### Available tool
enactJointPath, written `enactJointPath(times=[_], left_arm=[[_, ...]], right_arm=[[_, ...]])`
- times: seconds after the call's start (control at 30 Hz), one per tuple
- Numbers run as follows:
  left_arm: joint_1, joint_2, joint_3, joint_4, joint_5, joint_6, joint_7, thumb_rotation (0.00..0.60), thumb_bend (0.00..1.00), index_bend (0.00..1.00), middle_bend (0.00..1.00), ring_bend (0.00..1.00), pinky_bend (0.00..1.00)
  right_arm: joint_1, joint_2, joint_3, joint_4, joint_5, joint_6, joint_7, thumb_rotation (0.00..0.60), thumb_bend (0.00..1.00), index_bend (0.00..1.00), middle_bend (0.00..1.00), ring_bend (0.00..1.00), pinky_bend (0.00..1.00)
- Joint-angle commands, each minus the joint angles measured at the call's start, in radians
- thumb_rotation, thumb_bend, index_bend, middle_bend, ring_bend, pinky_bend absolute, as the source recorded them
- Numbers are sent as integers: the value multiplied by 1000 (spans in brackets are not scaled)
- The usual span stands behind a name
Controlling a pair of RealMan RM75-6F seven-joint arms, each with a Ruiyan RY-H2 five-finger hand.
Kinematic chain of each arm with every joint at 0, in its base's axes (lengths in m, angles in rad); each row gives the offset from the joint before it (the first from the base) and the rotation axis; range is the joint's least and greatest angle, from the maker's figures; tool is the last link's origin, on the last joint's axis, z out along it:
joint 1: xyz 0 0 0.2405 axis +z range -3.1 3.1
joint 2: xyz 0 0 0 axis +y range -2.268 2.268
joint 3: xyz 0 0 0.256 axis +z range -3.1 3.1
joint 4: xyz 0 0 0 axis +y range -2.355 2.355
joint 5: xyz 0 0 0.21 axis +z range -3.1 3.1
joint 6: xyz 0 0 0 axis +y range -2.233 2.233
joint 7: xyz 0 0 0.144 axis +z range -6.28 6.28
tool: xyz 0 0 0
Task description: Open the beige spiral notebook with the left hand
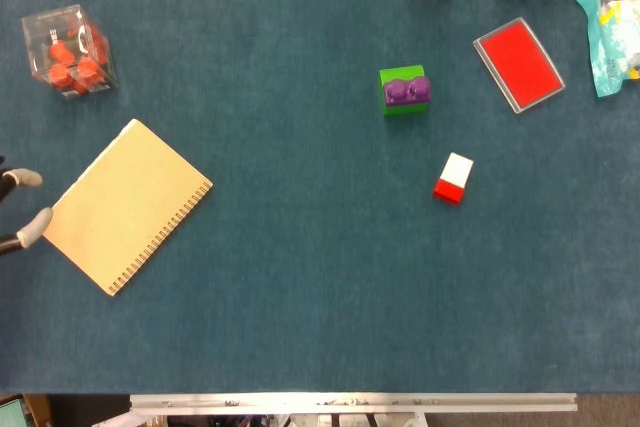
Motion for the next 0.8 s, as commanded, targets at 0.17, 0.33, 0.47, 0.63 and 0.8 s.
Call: enactJointPath(times=[0.17, 0.33, 0.47, 0.63, 0.8], left_arm=[[4, -47, 21, 53, -55, -38, 50, 0, 243, 250, 271, 93, 111], [15, -70, 36, 78, -67, -42, 76, 0, 243, 250, 270, 93, 112], [20, -84, 48, 84, -70, -53, 74, 0, 243, 250, 269, 93, 112], [24, -106, 50, 104, -62, -45, 62, 0, 243, 250, 253, 93, 112], [19, -121, 42, 122, -59, -39, 58, 0, 243, 250, 253, 93, 112]], right_arm=[[0, 1, -1, 1, 0, -1, 1, 600, 392, 309, 300, 212, 291], [1, 0, -2, 1, -3, -1, 2, 600, 392, 309, 300, 211, 291], [0, 1, -2, 1, -3, 0, 3, 600, 392, 309, 300, 212, 291], [-2, 5, -3, -2, -5, 4, 2, 600, 392, 309, 300, 212, 291], [-6, 9, -3, -6, -5, 9, 1, 600, 392, 309, 300, 212, 291]])
